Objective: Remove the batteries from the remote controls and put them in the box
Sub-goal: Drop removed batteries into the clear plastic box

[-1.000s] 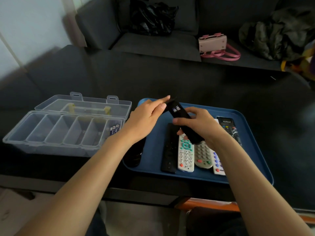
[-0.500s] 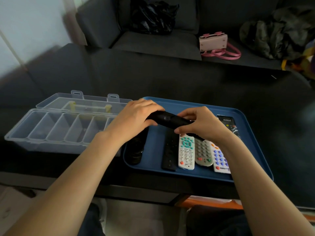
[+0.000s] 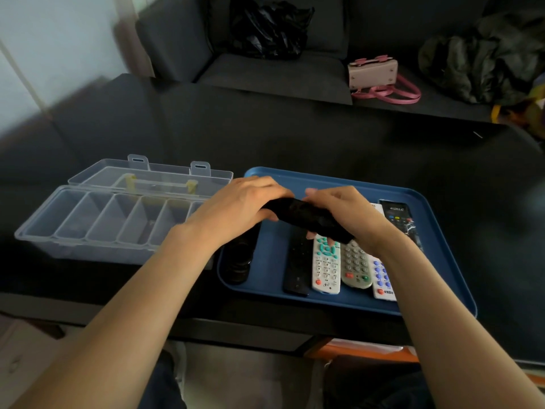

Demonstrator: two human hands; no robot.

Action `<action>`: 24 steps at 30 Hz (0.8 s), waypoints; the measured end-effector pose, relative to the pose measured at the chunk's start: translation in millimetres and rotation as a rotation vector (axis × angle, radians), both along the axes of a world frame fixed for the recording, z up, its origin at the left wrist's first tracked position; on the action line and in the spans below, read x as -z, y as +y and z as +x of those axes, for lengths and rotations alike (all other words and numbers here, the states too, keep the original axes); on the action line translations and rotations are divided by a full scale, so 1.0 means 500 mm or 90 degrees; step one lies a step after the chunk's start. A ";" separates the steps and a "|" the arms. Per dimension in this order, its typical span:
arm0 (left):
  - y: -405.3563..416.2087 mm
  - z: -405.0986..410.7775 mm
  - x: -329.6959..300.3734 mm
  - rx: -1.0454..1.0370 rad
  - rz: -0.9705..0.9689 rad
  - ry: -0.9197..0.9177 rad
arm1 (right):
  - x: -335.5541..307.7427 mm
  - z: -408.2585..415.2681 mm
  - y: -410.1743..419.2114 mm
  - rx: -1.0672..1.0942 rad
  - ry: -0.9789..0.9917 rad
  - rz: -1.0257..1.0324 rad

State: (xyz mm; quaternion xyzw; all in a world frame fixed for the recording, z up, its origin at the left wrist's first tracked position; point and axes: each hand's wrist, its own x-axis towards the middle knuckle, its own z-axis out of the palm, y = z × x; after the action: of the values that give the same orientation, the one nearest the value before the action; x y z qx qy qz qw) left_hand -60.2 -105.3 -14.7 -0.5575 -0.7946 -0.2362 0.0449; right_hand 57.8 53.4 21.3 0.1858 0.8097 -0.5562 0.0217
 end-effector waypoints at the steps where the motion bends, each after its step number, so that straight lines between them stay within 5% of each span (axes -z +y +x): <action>1: -0.003 -0.001 -0.002 -0.003 0.007 -0.003 | -0.002 -0.002 -0.001 0.026 -0.004 -0.035; 15: -0.021 -0.006 -0.017 -0.077 0.103 0.015 | -0.006 0.001 -0.009 0.211 0.083 -0.461; 20: -0.022 0.001 -0.031 -0.088 0.126 -0.073 | -0.008 0.001 -0.014 0.250 0.118 -0.460; 24: -0.022 0.014 -0.044 -0.080 0.130 -0.221 | -0.001 -0.002 -0.016 0.224 0.142 -0.322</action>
State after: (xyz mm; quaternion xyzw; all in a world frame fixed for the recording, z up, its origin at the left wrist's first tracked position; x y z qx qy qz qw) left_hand -53.0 -116.3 7.1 -0.4506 -0.7954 -0.4047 -0.0216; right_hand 56.7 45.6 21.6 0.2497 0.5987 -0.7518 -0.1181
